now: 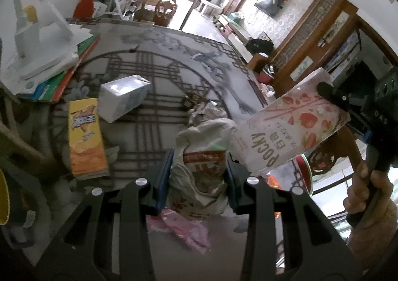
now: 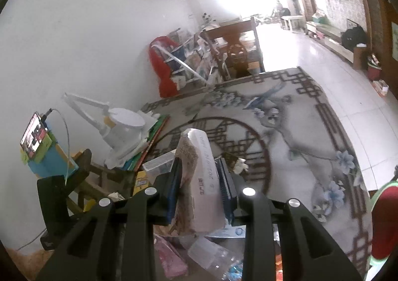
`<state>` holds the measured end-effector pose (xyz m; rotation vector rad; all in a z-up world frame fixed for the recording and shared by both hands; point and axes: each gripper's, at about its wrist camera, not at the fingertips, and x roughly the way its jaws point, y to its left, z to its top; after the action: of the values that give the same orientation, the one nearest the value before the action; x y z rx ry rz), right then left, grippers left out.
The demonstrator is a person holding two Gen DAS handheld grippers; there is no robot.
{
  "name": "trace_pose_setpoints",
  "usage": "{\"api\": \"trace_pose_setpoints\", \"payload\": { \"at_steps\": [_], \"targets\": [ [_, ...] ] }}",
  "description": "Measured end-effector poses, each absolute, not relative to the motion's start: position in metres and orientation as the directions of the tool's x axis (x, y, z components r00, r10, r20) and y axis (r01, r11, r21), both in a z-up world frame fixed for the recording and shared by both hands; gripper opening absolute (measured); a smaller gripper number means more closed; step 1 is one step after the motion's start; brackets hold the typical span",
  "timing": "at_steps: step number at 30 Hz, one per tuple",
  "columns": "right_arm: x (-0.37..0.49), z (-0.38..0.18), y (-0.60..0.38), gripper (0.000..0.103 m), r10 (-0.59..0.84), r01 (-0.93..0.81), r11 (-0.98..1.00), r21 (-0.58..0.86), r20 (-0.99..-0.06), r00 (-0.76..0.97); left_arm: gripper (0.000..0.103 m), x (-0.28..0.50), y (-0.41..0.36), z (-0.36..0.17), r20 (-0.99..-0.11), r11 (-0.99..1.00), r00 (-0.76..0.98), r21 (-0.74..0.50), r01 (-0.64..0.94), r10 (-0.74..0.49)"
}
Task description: Collect trash
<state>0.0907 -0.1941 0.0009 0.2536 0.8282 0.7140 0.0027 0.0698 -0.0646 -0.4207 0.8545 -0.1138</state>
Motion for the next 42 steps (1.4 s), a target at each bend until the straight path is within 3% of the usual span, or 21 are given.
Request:
{"api": "trace_pose_setpoints", "payload": {
  "at_steps": [14,17,25,32,42],
  "targets": [
    [0.093,0.016,-0.276,0.027,0.698,-0.461,0.716,0.524,-0.527,0.486,0.036,0.019,-0.001,-0.060,-0.720,0.922,0.638,-0.385,-0.042,-0.271],
    [0.097,0.014,-0.292,0.023,0.689,-0.457,0.725,0.515,-0.537,0.487,0.036,0.023,-0.017,-0.059,-0.721,0.921,0.635,-0.387,-0.039,-0.276],
    [0.116,-0.023,-0.334,0.022,0.644,-0.401,0.765,0.504,-0.617,0.453,0.036,0.044,-0.066,-0.063,-0.723,0.919,0.628,-0.392,-0.029,-0.288],
    [0.124,-0.032,-0.378,0.022,0.632,-0.370,0.775,0.513,-0.613,0.475,0.036,0.056,-0.099,-0.062,-0.734,0.925,0.614,-0.380,-0.019,-0.289],
    [0.128,-0.049,-0.463,0.022,0.530,-0.233,0.839,0.492,-0.642,0.554,0.036,0.097,-0.196,-0.055,-0.723,0.911,0.562,-0.376,0.167,-0.402]
  ]
}}
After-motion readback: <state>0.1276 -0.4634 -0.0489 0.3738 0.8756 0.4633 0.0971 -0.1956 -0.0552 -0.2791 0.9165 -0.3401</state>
